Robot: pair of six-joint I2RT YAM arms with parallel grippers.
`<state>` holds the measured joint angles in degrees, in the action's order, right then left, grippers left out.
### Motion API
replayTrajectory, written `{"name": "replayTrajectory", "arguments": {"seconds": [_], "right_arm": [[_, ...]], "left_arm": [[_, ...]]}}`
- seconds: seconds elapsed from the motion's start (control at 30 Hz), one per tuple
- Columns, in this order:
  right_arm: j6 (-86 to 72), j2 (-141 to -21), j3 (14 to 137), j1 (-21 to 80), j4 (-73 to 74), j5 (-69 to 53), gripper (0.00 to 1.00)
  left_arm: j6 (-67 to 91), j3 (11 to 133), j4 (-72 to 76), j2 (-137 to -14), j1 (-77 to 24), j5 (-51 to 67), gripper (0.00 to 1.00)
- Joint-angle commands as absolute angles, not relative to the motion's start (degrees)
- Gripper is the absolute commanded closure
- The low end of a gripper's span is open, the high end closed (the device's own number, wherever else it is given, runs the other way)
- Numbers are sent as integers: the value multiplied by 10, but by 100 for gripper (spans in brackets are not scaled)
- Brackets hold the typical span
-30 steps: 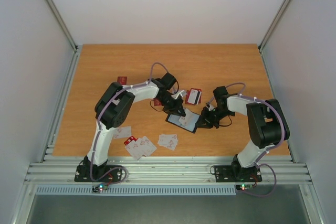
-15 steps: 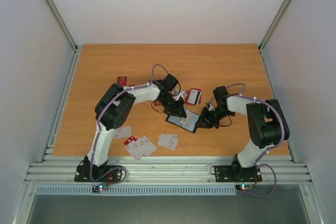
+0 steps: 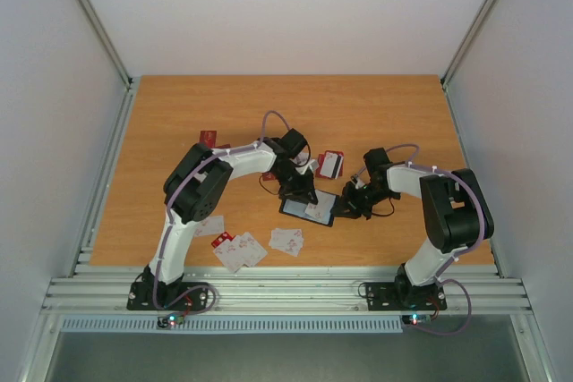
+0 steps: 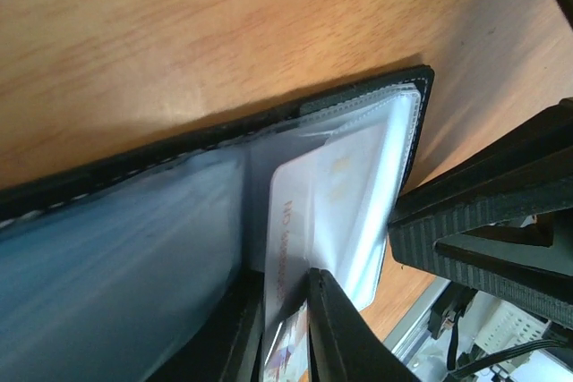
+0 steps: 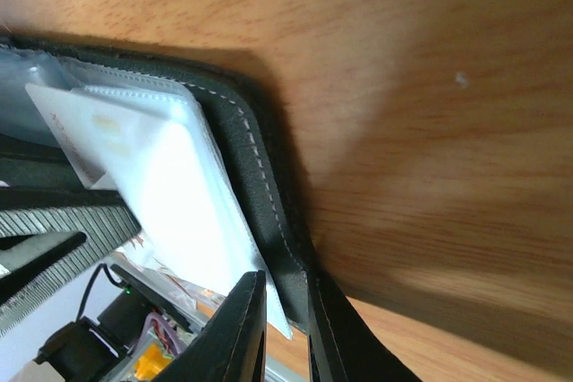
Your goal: Put the credit cards into the card holder
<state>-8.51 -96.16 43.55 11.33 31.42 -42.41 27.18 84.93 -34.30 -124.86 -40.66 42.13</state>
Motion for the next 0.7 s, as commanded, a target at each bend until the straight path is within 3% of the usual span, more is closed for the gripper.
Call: {"name": "replayTrajectory", "arguments": {"seconds": [0.0,0.4,0.67], "right_arm": [[-98,-970,425,118,245,-408,85],[-130,-969,406,118,191,-425,85],[-162,-969,370,118,132,-444,85]], "left_arm": [[286,871,-415,-1261,-428,385,83],[301,930,-508,-1274,-439,318,70],[340,940,-526,-1276,-441,305,55]]}}
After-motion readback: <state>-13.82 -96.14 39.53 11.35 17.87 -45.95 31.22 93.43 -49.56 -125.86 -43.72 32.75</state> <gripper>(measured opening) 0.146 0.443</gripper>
